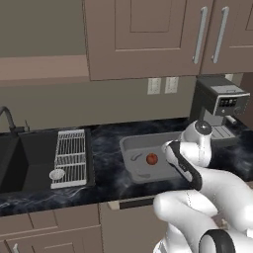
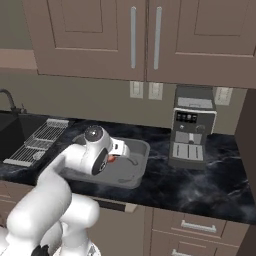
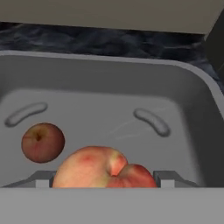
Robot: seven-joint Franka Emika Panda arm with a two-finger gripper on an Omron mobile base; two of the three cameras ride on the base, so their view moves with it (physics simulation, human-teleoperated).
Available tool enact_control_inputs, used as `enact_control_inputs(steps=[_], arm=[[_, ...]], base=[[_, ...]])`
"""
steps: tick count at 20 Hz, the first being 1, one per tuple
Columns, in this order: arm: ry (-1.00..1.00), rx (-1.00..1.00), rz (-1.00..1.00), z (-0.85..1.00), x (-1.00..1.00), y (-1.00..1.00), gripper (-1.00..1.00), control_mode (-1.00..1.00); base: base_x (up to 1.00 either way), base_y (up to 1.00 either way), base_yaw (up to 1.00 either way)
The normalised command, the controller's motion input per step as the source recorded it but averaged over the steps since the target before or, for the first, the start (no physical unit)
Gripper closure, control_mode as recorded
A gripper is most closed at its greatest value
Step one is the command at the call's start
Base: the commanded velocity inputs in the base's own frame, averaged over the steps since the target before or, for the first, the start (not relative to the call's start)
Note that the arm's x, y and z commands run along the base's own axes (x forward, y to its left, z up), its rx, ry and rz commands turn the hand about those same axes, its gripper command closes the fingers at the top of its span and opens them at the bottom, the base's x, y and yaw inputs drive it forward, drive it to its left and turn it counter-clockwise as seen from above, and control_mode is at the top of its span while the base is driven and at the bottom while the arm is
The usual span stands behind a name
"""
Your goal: Pick the apple and peach from the fridge and place them inside the tupperware on the counter.
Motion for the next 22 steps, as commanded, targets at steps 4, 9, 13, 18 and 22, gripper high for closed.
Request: enact_control_inputs(steps=[4,9,13,18,22], arm=[[0.0,0.0,0.0,-0.6,0.24,0.0,1.0,-1.0],[0.0,0.0,0.0,-0.62,0.2,0.0,-1.0,-1.0],[0.0,0.0,0.0,-0.14,0.18,0.0,-1.0,-1.0],[0.0,0.0,0.0,0.14,0.07,0.0,-1.0,-1.0],[-0.01,0.0,0.0,0.57,0.0,0.0,-1.0,-1.0]], base=[[0.0,0.0,0.0],[0.0,0.0,0.0],[0.0,0.0,0.0],[0.0,0.0,0.0],[0.0,0.0,0.0]])
